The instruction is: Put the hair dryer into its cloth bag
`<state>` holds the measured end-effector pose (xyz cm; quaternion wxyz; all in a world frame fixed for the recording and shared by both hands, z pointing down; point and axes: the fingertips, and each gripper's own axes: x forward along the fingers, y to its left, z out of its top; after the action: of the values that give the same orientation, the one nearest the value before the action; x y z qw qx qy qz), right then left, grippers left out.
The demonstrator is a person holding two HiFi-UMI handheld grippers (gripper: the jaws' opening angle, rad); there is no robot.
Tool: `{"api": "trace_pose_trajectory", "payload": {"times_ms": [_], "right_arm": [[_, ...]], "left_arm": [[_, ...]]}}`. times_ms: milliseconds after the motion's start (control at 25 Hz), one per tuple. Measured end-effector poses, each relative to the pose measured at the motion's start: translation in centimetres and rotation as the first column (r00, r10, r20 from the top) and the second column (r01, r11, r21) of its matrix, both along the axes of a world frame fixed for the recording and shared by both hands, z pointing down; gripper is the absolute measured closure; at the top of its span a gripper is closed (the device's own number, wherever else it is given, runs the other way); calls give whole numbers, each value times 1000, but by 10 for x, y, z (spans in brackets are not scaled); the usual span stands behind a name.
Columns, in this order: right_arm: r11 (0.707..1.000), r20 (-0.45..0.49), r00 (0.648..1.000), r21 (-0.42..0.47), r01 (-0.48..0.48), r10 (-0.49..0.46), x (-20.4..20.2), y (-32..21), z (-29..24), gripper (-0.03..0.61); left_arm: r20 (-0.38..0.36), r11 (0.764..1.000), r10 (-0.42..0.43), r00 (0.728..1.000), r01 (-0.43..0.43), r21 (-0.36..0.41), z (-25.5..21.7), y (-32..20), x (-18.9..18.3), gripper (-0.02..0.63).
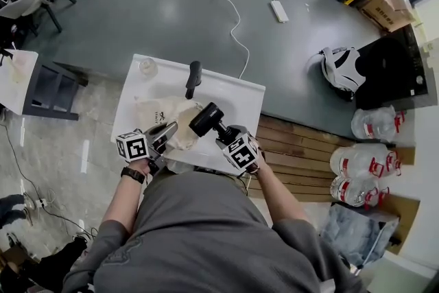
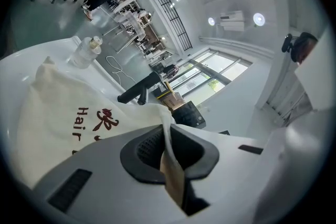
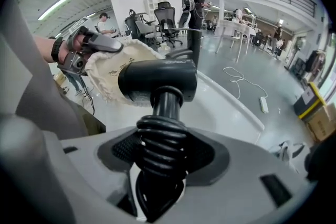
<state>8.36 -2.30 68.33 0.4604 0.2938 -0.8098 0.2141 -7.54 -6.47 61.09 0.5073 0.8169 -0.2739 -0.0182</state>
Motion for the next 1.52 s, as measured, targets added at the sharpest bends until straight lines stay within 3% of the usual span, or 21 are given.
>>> {"api": "trace_pose_trajectory", "payload": {"times_ms": [400,720,1040,1520], "right_arm": [[974,-130,966,-1,225,-223,-32,17,2,333],[934,-218,909,-120,335,-354,-47,25,14,333],[907,-291,870,-270,324,-398,-54,25,32,333],[907,-247,895,-302,294,-372,-55,30,44,330]], "left_arm": [[-20,999,32,999,-32,-6,-3,5,19,589],[-53,993,114,992,-114,-3,-7,18,44,589],[-119,982,191,974,-191,7,-18,32,64,589],[-151,978,207,967,-209,2,-21,35,64,591]]}}
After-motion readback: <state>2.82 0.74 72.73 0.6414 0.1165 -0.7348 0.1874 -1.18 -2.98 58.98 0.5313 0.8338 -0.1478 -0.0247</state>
